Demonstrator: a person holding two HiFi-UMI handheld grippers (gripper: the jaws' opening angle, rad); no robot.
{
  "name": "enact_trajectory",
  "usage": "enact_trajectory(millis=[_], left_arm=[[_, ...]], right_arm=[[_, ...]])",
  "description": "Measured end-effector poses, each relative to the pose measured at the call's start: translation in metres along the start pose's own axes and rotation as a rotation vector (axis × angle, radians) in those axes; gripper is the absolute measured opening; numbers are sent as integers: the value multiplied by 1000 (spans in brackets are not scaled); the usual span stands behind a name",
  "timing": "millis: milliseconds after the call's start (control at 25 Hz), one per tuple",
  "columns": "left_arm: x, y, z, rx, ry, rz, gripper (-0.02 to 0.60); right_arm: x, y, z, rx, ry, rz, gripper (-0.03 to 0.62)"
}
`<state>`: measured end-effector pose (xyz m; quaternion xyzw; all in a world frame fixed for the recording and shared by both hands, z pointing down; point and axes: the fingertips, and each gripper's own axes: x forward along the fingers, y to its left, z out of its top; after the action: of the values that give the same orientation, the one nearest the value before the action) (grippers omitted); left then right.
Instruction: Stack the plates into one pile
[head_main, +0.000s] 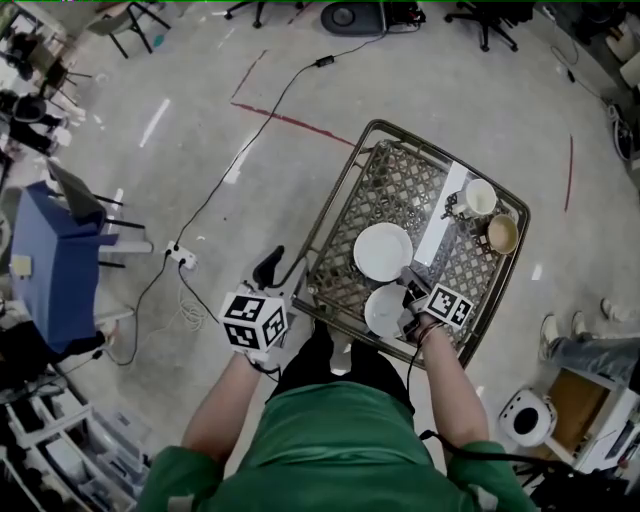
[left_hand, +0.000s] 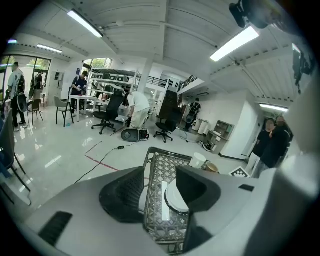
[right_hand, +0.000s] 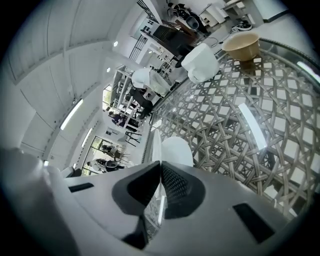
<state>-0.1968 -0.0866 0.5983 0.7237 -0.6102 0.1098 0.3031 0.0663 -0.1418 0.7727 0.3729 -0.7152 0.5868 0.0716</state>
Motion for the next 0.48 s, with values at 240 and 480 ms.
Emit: enact_trajectory(millis=[240, 480], left_arm=[[8, -1, -4, 8, 16, 0, 209], [10, 1, -4, 14, 33, 2, 209]], right_arm=[[8, -29, -3, 16, 34, -110, 35], [15, -37, -7, 27, 70, -166, 44]])
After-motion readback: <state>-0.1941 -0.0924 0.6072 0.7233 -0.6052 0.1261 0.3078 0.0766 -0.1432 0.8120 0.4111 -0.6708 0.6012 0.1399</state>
